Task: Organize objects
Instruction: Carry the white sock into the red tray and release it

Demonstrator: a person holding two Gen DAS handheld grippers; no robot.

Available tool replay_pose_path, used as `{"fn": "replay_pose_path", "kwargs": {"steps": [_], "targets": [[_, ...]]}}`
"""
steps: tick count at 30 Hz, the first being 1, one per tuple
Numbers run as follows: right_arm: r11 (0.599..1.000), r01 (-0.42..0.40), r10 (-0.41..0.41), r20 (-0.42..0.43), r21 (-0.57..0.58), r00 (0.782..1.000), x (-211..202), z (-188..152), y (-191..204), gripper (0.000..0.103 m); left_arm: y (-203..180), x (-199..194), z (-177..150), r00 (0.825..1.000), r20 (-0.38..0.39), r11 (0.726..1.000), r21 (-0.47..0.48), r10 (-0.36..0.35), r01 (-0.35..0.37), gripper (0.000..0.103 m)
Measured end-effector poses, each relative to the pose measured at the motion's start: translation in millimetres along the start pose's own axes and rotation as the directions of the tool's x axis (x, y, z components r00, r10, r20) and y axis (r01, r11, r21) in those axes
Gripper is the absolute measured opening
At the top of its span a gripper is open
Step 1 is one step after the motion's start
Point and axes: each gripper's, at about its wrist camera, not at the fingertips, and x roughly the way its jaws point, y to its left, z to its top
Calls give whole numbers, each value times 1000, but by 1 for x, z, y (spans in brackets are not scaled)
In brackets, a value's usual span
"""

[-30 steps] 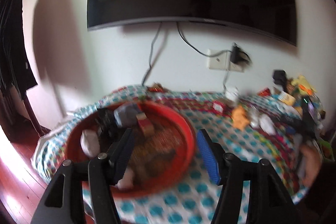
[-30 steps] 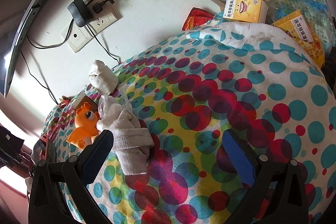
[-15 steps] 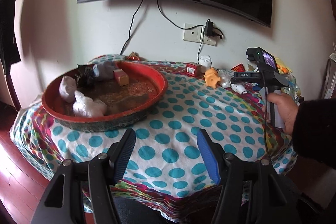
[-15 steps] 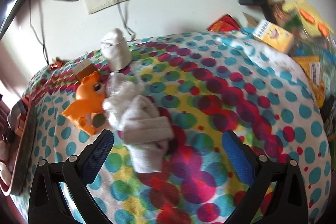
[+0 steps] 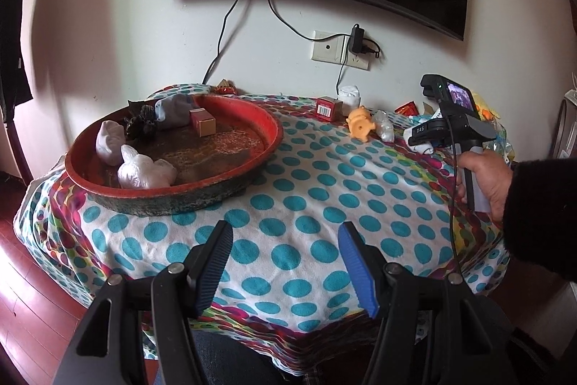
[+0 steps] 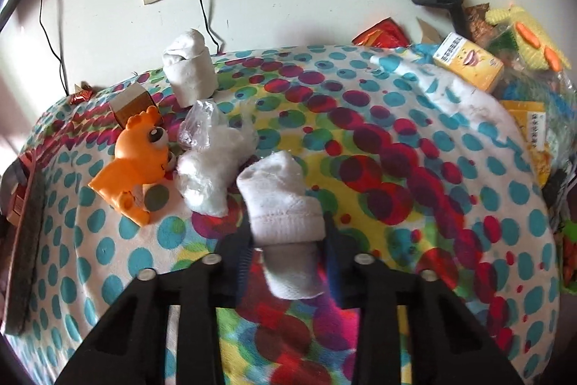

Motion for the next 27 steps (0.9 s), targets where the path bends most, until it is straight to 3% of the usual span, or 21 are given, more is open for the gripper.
{"fn": "replay_pose_path", "kwargs": {"steps": [7, 14, 27], "targets": [[996, 92, -92, 12, -5, 996, -16, 0, -35, 25, -8, 0, -5, 1000, -5, 1000, 26, 2, -2, 62], [978, 209, -208, 42, -25, 977, -35, 5, -68, 25, -11, 1, -7, 1000, -11, 1000, 31, -3, 3, 62], [968, 247, -244, 81, -38, 967, -58, 14, -65, 25, -10, 2, -7, 1000, -19, 1000, 19, 2, -2, 62]]}}
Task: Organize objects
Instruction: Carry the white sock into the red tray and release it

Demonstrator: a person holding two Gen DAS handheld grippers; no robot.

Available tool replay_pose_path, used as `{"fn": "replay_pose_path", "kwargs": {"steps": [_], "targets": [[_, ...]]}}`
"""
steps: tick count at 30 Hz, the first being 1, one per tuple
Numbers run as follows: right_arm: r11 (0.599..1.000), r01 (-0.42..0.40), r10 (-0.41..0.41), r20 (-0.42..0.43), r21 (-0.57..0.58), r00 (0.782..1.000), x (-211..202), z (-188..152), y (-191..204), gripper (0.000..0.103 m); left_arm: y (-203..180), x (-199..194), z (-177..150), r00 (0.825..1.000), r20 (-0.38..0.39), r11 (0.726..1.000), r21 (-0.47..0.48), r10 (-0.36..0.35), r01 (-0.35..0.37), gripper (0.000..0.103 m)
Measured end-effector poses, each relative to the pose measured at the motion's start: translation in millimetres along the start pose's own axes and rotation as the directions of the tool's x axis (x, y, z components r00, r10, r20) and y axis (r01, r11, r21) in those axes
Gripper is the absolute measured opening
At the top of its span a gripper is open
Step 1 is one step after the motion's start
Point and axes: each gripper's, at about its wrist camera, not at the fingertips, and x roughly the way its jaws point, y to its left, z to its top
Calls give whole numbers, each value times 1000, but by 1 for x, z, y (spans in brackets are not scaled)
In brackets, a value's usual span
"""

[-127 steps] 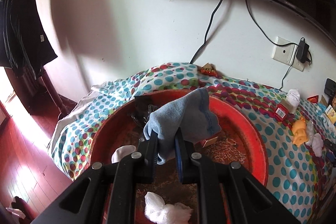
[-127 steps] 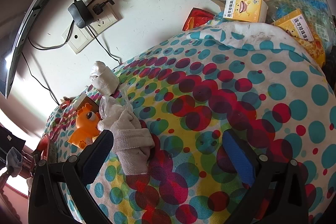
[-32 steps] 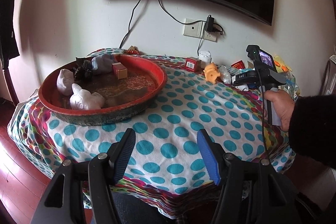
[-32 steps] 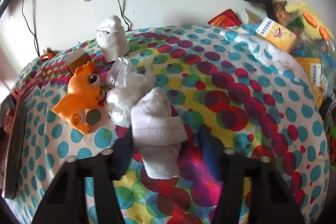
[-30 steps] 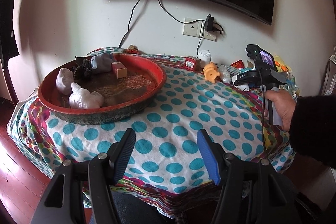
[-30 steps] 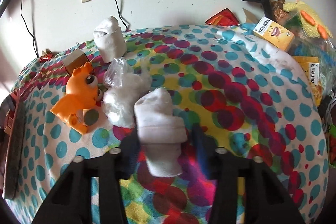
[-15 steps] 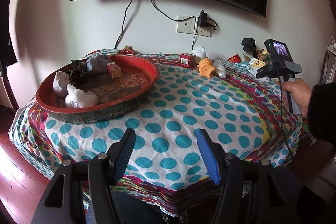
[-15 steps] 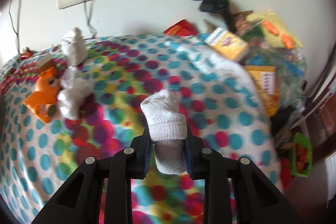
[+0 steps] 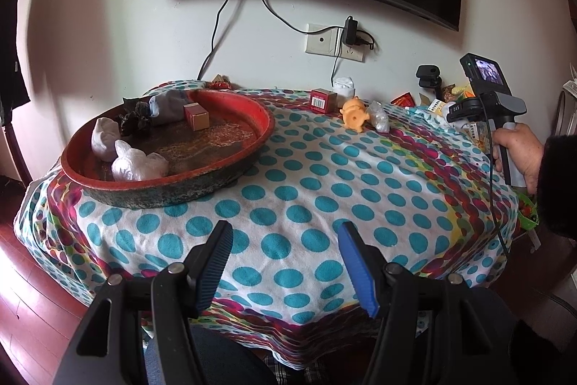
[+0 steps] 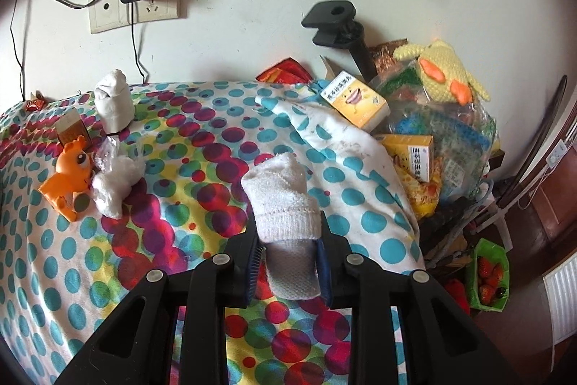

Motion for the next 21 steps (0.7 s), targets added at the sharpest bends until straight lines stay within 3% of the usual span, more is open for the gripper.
{"fn": "replay_pose_path", "kwargs": {"steps": [14, 21], "targets": [[997, -47, 50, 52, -59, 997, -29, 23, 48, 25, 4, -1, 2, 1000, 5, 1000, -10, 15, -15, 62], [986, -119, 129, 81, -120, 988, -49, 29, 97, 25, 6, 0, 2, 1000, 4, 999, -22, 29, -29, 62]]}}
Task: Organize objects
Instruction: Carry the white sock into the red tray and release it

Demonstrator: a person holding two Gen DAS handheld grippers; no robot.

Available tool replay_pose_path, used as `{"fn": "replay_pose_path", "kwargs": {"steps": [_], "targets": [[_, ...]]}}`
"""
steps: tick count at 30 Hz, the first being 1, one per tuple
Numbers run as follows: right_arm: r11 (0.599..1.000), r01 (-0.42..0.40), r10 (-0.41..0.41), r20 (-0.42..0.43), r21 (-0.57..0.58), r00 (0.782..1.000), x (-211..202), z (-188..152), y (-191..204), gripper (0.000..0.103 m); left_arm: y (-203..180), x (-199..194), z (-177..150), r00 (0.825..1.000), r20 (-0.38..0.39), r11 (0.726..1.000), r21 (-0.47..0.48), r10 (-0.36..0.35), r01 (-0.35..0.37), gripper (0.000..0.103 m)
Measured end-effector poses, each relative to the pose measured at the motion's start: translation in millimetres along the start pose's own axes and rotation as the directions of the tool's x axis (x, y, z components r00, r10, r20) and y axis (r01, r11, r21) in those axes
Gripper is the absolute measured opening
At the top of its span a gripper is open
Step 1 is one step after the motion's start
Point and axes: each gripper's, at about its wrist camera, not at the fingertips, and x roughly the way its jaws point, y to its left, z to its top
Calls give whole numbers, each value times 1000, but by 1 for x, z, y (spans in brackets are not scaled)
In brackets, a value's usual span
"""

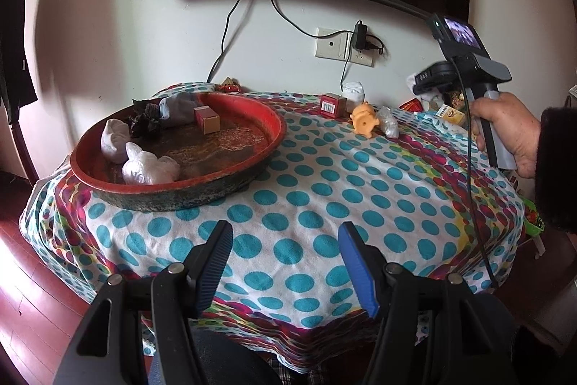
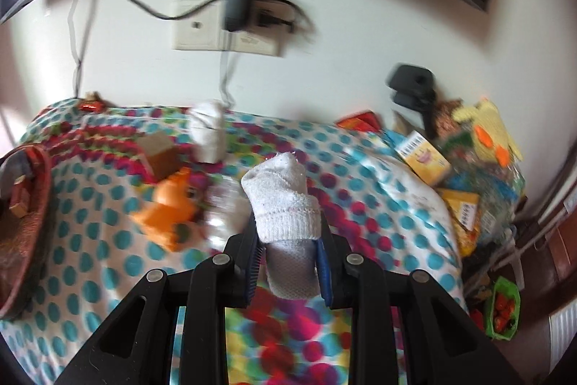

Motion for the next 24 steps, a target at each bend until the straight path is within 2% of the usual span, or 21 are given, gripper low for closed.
{"fn": "replay_pose_path", "kwargs": {"steps": [13, 24], "targets": [[978, -164, 171, 44, -126, 984, -33, 21, 122, 25, 12, -6, 4, 999, 30, 998, -46, 43, -42, 62], [915, -288, 304, 14, -282, 952, -54, 4, 223, 25, 30, -4, 5, 994, 28, 988, -115, 106, -102, 62]]}}
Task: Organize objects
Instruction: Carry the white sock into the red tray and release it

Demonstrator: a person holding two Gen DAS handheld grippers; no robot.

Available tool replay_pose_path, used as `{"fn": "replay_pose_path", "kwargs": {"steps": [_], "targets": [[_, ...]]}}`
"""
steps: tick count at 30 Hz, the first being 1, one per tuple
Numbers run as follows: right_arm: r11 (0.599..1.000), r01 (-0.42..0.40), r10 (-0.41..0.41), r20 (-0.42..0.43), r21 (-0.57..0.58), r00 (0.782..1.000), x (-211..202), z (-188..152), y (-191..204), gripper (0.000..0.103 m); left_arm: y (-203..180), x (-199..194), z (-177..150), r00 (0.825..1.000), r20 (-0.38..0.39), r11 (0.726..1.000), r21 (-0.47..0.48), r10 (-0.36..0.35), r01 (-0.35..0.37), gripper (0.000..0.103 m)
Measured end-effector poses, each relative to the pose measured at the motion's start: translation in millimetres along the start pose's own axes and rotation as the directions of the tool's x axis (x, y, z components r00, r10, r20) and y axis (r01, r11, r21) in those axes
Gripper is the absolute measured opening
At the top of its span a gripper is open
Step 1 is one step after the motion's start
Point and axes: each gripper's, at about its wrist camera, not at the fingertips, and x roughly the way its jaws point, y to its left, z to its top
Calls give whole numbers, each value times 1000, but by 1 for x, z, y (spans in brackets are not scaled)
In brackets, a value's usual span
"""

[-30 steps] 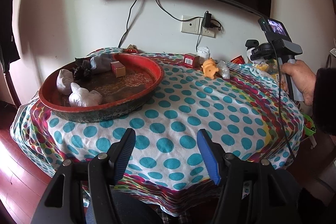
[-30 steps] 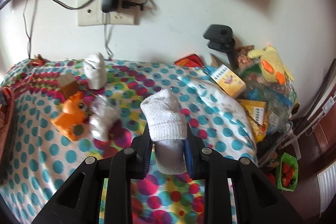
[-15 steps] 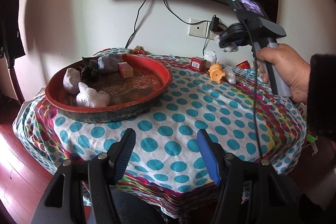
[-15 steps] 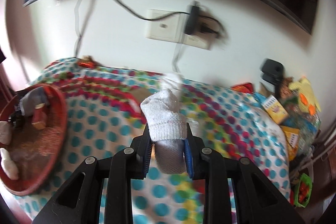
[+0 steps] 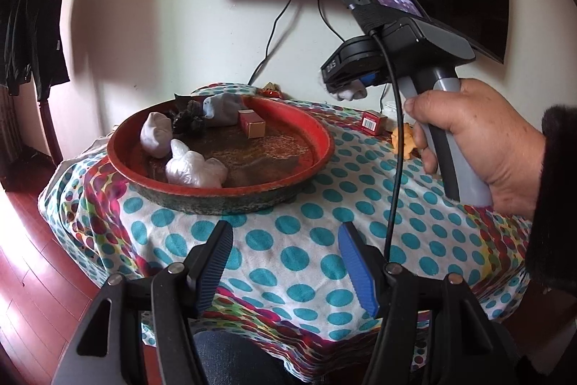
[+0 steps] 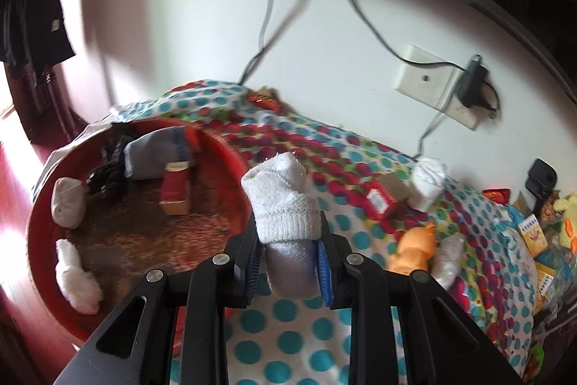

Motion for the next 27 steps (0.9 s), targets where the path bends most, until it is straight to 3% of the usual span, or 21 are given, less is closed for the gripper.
{"fn": "replay_pose_path", "kwargs": {"steps": [6, 14, 27], "targets": [[995, -78, 77, -26, -62, 997, 5, -12, 37, 25, 2, 2, 0, 1000, -10, 1000, -8, 18, -18, 62], [970, -203, 189, -104, -138, 976, 13, -37, 74, 25, 1, 3, -2, 1000, -17, 1000, -4, 17, -17, 62], [959, -246, 222, -167, -142, 961, 29, -59, 91, 25, 1, 5, -2, 999, -27, 1000, -6, 26, -26, 62]]}}
